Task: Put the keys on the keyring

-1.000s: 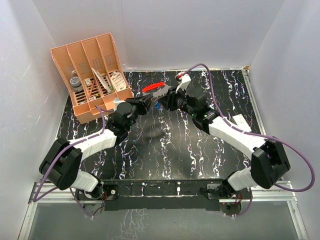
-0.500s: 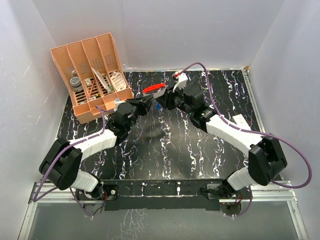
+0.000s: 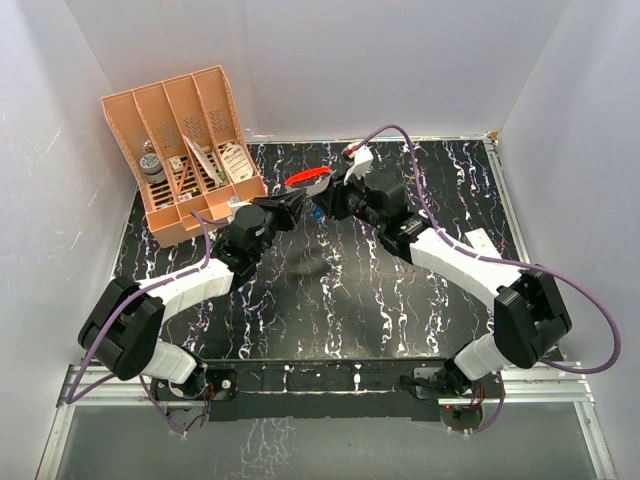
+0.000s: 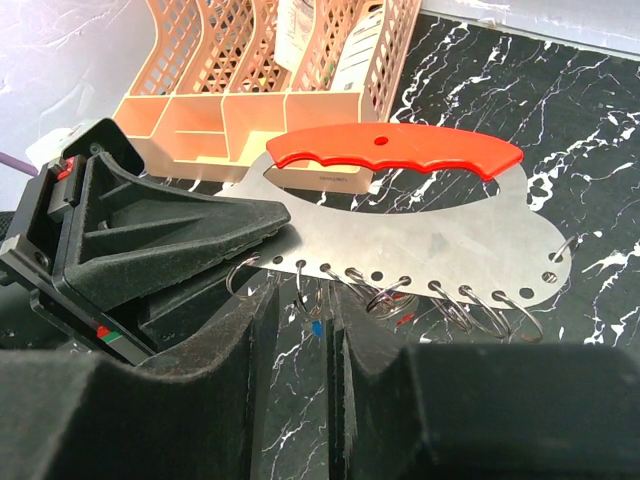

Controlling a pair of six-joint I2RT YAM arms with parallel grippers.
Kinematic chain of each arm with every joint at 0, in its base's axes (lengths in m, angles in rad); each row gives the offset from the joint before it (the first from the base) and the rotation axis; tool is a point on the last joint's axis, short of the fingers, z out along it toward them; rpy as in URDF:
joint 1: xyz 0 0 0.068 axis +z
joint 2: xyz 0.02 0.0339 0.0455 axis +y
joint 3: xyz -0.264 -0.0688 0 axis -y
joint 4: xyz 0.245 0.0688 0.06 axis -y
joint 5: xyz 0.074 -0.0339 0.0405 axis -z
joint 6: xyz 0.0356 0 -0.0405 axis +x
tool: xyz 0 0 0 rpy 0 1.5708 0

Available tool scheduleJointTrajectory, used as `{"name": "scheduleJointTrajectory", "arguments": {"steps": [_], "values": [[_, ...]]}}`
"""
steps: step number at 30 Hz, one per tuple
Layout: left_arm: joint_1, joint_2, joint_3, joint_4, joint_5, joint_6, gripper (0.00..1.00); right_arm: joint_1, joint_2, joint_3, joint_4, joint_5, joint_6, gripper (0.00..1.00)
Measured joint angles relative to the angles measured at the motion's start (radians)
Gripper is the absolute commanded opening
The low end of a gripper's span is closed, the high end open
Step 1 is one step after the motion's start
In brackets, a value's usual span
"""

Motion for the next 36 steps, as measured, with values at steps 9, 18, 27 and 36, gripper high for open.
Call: {"name": "scheduleJointTrajectory", "arguments": {"steps": [9, 18, 27, 36], "values": [[0.0, 0.0, 0.0, -0.005, -0.002, -0.001, 0.0, 0.002, 0.022, 0.017, -0.009, 0.008, -0.009, 0.18], [0.0, 0.0, 0.001, -0.01, -0.011, -0.001, 0.0, 0.01, 0.045, 0.037, -0.024, 0.023, -0.026, 0.0], [-0.002, 0.0, 0.001, -0.024, -0.015, 0.008, 0.0, 0.013, 0.043, 0.037, -0.043, 0.044, -0.034, 0.0], [-0.006, -0.088, -0.01, -0.086, -0.059, 0.124, 0.14, 0.027, 0.037, 0.151, -0.209, 0.04, -0.042, 0.0]]}}
